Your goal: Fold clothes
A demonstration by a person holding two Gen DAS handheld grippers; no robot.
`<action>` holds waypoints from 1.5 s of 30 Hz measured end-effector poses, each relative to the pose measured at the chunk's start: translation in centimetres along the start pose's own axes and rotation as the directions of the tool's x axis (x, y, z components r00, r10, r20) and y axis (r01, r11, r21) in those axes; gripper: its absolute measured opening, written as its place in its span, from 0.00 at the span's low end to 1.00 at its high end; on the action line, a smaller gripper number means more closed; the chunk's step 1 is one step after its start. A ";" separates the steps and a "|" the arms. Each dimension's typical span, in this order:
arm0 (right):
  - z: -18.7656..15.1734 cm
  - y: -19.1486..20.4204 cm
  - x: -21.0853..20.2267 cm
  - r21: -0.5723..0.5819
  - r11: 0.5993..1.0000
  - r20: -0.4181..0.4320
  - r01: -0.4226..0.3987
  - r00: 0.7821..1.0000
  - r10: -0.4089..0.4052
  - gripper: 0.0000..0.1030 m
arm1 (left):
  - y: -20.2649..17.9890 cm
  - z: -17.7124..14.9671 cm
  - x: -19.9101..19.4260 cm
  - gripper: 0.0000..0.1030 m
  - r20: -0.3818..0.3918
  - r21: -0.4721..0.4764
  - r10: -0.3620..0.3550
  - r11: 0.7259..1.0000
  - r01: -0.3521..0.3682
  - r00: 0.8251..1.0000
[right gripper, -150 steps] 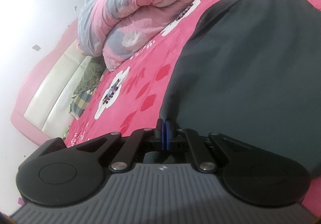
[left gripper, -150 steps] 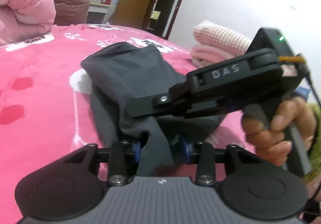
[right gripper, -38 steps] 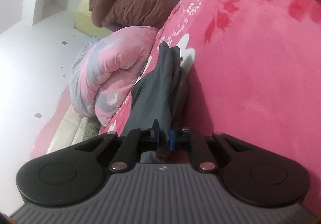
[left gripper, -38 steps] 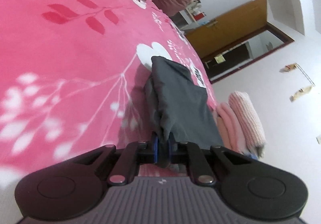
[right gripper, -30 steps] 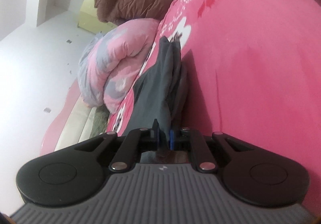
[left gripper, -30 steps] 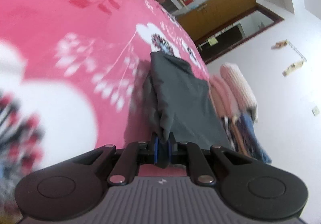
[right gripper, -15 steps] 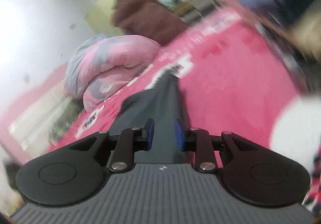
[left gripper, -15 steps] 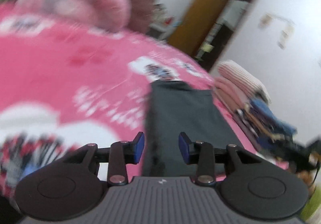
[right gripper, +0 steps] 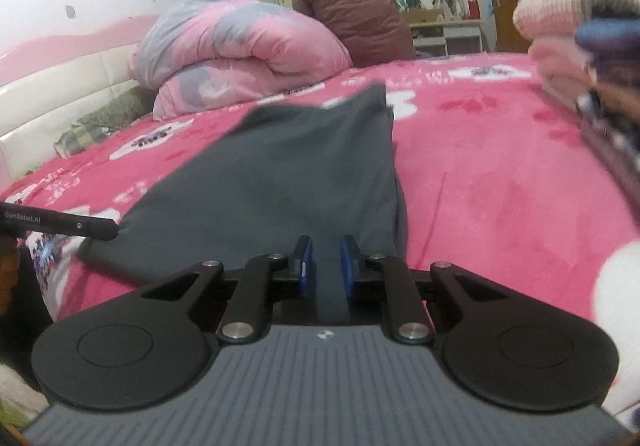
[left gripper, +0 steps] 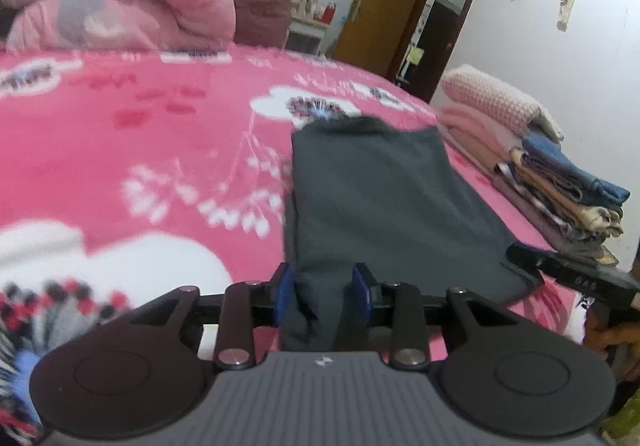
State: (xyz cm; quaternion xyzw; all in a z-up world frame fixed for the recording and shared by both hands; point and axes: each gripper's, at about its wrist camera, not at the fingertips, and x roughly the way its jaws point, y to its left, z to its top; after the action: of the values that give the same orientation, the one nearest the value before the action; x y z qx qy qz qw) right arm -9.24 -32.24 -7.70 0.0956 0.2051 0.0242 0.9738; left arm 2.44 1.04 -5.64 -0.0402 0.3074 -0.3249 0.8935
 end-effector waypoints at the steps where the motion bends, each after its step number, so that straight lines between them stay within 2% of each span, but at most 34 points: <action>1: 0.5 0.4 -0.4 -0.017 1.000 0.015 0.000 1.000 0.000 0.13 | -0.2 0.3 -0.4 0.34 0.015 0.011 0.001 1.000 -0.001 1.000; 4: 2.0 1.2 -0.8 -0.057 0.998 0.054 -0.003 0.999 0.006 0.13 | -0.9 1.1 -0.2 0.37 0.038 0.024 -0.032 0.999 0.031 0.999; 10: 0.4 -0.8 3.6 0.005 1.000 -0.079 0.013 0.997 -0.012 0.12 | -0.7 0.4 4.1 0.36 -0.045 0.000 -0.033 0.999 0.033 0.998; 13: 2.5 0.1 3.6 -0.033 0.999 -0.104 0.028 0.994 -0.031 0.13 | -0.3 -0.1 4.4 0.39 -0.041 0.007 -0.034 0.999 0.034 0.999; 16: 6.1 1.3 3.9 -0.084 0.996 -0.056 0.006 0.998 -0.011 0.13 | 0.0 -0.5 4.3 0.41 -0.024 0.006 -0.037 0.999 0.037 0.999; 19: 8.9 2.3 6.4 -0.110 0.994 -0.033 -0.012 0.999 0.009 0.13 | 0.2 -0.8 4.2 0.44 -0.008 -0.017 -0.050 0.999 0.050 0.999; 21: 9.0 1.7 9.7 -0.092 0.996 -0.073 -0.014 0.997 0.008 0.13 | 0.3 -1.0 4.2 0.52 0.001 -0.021 -0.053 0.998 0.053 0.999; 22: 9.1 1.4 11.4 -0.082 0.997 -0.094 -0.015 0.996 0.007 0.13 | 0.4 -1.0 4.3 0.52 0.003 -0.022 -0.054 0.998 0.054 0.999; 24: 7.8 0.2 14.8 -0.043 0.999 -0.200 0.025 0.979 -0.033 0.12 | 0.6 -1.1 4.3 0.52 0.010 -0.019 -0.060 0.998 0.060 0.998; 25: 7.3 -0.4 15.8 -0.003 1.000 -0.226 0.024 0.974 -0.024 0.12 | 0.7 -1.2 4.3 0.52 0.014 -0.016 -0.063 0.998 0.063 0.998; 31: 11.4 2.2 14.5 -0.028 0.999 -0.187 0.040 0.981 -0.044 0.13 | 1.2 -1.9 4.4 0.53 0.053 0.008 -0.087 0.996 0.087 0.995; 34: 12.0 2.9 16.3 -0.031 0.999 -0.172 0.037 0.984 -0.041 0.13 | 1.2 -2.1 4.4 0.53 0.067 0.001 -0.091 0.996 0.091 0.994; 36: 10.7 2.1 18.8 -0.021 0.997 -0.218 0.073 0.973 -0.076 0.12 | 1.3 -2.3 4.4 0.53 0.078 -0.008 -0.094 0.995 0.094 0.993; 38: 9.6 0.2 20.0 0.044 0.996 -0.221 0.077 0.973 -0.066 0.11 | 1.4 -2.3 4.4 0.53 0.081 -0.015 -0.098 0.995 0.099 0.992; 40: 10.3 0.5 19.9 0.073 0.993 -0.229 0.094 0.970 -0.075 0.11 | 1.6 -2.3 4.3 0.53 0.083 -0.022 -0.106 0.994 0.108 0.991; 42: 11.5 2.1 19.3 0.022 0.993 -0.235 0.113 0.966 -0.105 0.13 | 1.8 -2.4 4.3 0.53 0.089 -0.026 -0.114 0.993 0.117 0.989; 44: 12.7 3.7 18.5 -0.002 0.996 -0.205 0.084 0.975 -0.083 0.14 | 1.8 -2.4 4.3 0.54 0.092 -0.019 -0.117 0.993 0.119 0.989; 45: 13.3 4.5 18.4 0.003 0.999 -0.193 0.045 0.980 -0.044 0.14 | 1.8 -2.5 4.4 0.54 0.093 -0.016 -0.117 0.993 0.119 0.989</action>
State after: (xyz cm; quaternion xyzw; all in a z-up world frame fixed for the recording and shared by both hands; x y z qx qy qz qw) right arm 12.95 -28.62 -2.13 0.0916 0.3005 0.0107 0.9493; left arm 4.64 0.14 -10.39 -0.0830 0.2666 -0.3717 0.8854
